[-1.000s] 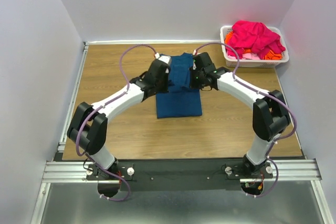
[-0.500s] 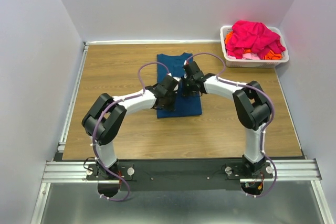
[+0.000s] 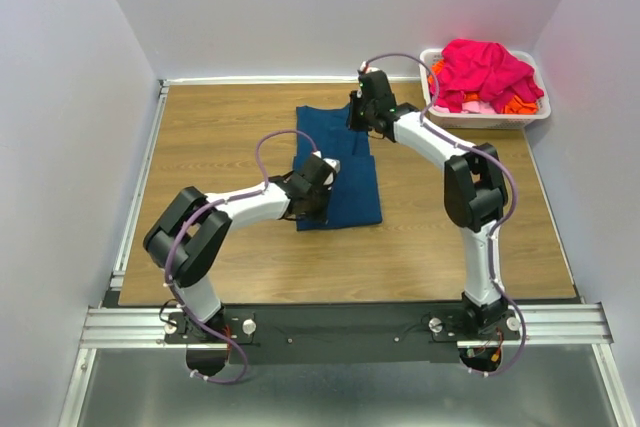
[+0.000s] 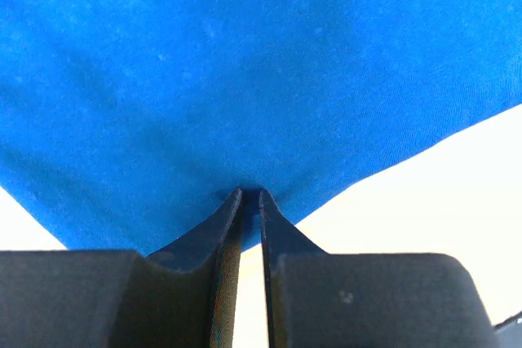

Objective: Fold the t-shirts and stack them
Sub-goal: Fold the tshirt

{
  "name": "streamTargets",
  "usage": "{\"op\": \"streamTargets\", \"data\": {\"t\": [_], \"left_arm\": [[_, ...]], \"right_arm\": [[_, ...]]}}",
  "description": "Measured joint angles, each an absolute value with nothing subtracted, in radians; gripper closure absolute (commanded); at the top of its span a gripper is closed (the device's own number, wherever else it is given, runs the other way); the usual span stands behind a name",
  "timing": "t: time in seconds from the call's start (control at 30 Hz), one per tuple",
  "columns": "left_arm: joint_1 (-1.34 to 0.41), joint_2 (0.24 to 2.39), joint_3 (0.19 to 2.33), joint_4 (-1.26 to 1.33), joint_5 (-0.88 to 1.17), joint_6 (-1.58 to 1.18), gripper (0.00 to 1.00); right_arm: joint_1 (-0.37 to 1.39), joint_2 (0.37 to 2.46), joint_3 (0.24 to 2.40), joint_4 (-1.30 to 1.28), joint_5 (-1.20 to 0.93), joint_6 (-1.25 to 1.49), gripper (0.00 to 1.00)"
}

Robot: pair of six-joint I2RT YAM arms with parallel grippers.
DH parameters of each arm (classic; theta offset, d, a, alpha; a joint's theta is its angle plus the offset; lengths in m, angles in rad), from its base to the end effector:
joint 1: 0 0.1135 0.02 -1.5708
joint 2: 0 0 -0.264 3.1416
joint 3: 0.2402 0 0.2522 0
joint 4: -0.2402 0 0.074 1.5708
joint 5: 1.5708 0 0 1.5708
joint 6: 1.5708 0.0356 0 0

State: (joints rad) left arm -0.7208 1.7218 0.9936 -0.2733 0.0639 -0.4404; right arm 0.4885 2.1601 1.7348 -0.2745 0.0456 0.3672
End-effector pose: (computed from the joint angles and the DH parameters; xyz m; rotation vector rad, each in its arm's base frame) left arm 0.2551 -0.2271 0.1640 0.3958 2.6265 -0.4973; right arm 0.4409 0.2325 0.2160 -0.1151 2.2985 0.3965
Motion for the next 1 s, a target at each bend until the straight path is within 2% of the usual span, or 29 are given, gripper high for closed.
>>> {"op": "streamTargets", "data": {"t": [0.13, 0.2, 0.4, 0.5, 0.63, 0.7, 0.8, 0.9, 1.0], "left_arm": [[-0.727, 1.657, 0.939, -0.287, 0.065, -0.456, 0.75], [-0.729, 1.622, 0.925, -0.293, 0.065, -0.467, 0.68], [-0.714, 1.404, 0.877, -0.24, 0.065, -0.529, 0.65], [-0.665, 1.302, 0.816, -0.149, 0.105, -0.567, 0.66], [-0.572, 1.288, 0.7, -0.02, 0.199, -0.619, 0.68], [-0.555, 1.343, 0.665, 0.02, 0.245, -0.637, 0.72], [-0.553, 1.439, 0.646, 0.052, 0.307, -0.654, 0.77], [-0.543, 1.516, 0.628, 0.068, 0.36, -0.664, 0.78], [-0.514, 1.523, 0.602, 0.081, 0.4, -0.675, 0.78]], "right_arm": [[0.472, 2.147, 1.762, -0.251, -0.002, 0.342, 0.67], [0.474, 2.127, 1.726, -0.23, -0.041, 0.34, 0.67], [0.476, 1.92, 1.398, -0.212, -0.209, 0.385, 0.65], [0.469, 1.755, 1.159, -0.107, -0.361, 0.454, 0.64], [0.452, 1.635, 0.888, 0.126, -0.556, 0.582, 0.64], [0.443, 1.638, 0.743, 0.278, -0.639, 0.663, 0.64], [0.411, 1.708, 0.635, 0.396, -0.721, 0.75, 0.65], [0.326, 1.848, 0.554, 0.593, -0.862, 0.881, 0.66], [0.27, 1.884, 0.501, 0.719, -0.923, 0.948, 0.66]]}}
